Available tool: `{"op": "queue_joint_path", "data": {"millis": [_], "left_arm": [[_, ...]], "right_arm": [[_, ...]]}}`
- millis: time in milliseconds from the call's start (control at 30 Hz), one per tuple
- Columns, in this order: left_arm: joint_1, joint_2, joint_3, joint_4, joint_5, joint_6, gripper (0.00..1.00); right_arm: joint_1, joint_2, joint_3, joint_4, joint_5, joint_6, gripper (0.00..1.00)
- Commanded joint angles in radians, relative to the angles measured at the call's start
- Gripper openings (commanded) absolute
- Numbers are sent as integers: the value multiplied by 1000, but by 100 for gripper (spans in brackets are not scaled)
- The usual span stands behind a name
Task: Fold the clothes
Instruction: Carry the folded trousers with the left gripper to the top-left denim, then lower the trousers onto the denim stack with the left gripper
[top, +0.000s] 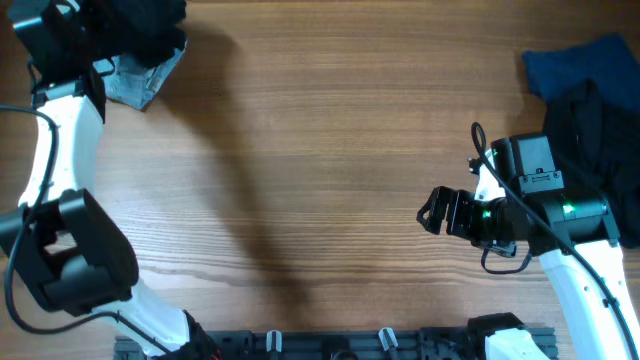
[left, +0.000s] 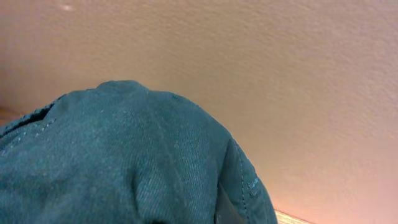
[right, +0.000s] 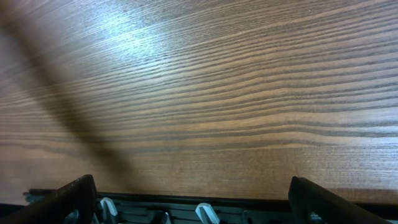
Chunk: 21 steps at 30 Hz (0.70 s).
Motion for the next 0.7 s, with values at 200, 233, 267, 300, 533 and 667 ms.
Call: {"op": "queue_joint_path", "data": {"millis": [200, 233, 267, 300, 533, 667], "left_arm": [[166, 282, 24, -98, 95, -110, 9], [179, 294, 24, -112, 114, -123, 8], [190, 302, 24, -128, 131, -141, 7], [199, 305, 24, -145, 147, -154, 6], [213, 306, 24, -243, 264, -169, 4], [195, 298, 24, -274, 293, -169, 4]], "right_arm": [[-4, 77, 1, 12, -10, 14, 100], [-4, 85, 1, 12, -10, 14, 100], [-4, 94, 1, 12, -10, 14, 100], [-4, 101, 1, 11, -11, 14, 100], [-4, 123, 1, 10, -32, 8, 100], [-4, 123, 1, -5, -36, 3, 100]]}}
